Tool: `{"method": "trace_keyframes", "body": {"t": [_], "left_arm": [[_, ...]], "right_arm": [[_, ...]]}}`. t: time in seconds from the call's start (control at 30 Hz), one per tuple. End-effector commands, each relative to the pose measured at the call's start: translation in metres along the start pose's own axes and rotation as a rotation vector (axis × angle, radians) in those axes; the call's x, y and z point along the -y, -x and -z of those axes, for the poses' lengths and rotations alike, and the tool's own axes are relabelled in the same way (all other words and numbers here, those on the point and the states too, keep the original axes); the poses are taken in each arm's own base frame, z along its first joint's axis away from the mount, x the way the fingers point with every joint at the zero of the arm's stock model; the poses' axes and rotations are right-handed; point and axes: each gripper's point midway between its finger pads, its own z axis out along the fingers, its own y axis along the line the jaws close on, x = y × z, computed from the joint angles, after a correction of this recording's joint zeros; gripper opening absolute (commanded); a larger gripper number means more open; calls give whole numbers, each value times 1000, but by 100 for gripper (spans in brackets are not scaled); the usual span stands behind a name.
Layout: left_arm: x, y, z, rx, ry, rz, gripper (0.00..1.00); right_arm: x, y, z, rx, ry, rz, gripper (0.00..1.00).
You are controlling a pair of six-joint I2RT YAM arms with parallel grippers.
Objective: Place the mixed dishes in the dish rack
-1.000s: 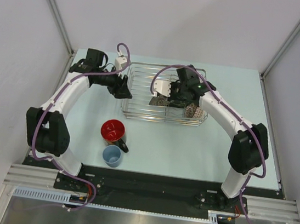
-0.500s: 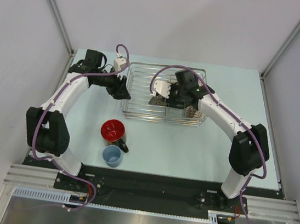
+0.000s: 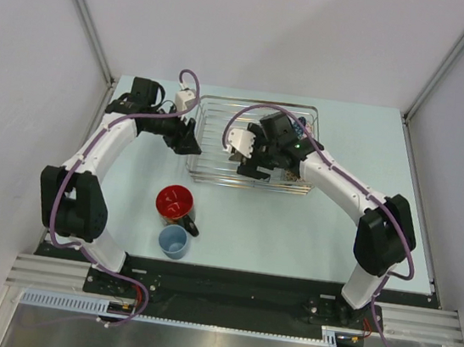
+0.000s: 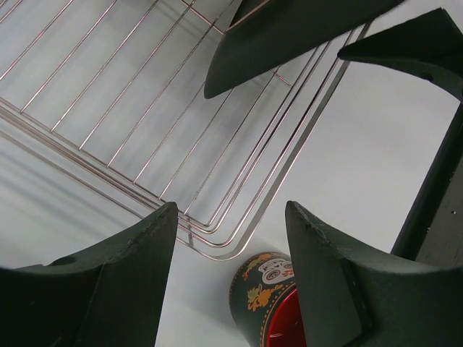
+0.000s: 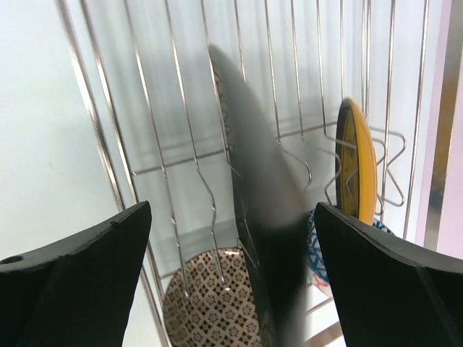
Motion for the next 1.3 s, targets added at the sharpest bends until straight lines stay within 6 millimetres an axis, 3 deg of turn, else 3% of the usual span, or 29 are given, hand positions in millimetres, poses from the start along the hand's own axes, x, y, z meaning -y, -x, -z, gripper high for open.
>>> {"method": "trace_keyframes", "body": {"t": [0.0,0.23,0.4,0.53,0.7,0.77,0.83,0.87,0.9,0.93,0.97,1.1,1.13,1.17,1.23,1.27], "left_arm": [[4,9,12,33,9,-52,66],[3,14,15,50,18,-51,67],[4,17,17,58,18,-51,67],[1,20,23,78,34,-41,67],[-11,25,36,120,42,5,67],[-18,20,43,124,49,36,67],[-20,16,48,120,55,43,66],[-20,12,48,117,58,47,66],[-21,10,50,115,65,50,66],[-21,8,51,115,71,44,66],[-20,3,52,112,74,50,66],[-24,-9,58,113,90,73,66],[-25,-11,59,114,94,75,66],[-25,-16,60,113,92,87,66],[-29,-22,65,114,100,101,66],[-30,-26,66,109,104,109,66]], "right_arm": [[17,39,37,94,-104,-7,100],[40,64,85,164,-240,-23,100],[42,73,97,182,-261,-31,100],[40,112,117,309,-259,-76,100],[44,152,132,455,-273,-469,100],[40,165,134,480,-239,-518,100],[24,162,111,394,-180,-542,100],[12,171,102,360,-151,-516,100],[16,169,100,293,-213,-504,100],[10,167,85,255,-237,-450,100],[-5,180,79,253,-237,-392,100],[3,180,49,193,-298,-496,100],[10,192,53,231,-279,-532,100],[4,192,35,220,-237,-567,100],[2,202,28,238,-204,-572,100],[-5,196,7,198,-201,-556,100]]}}
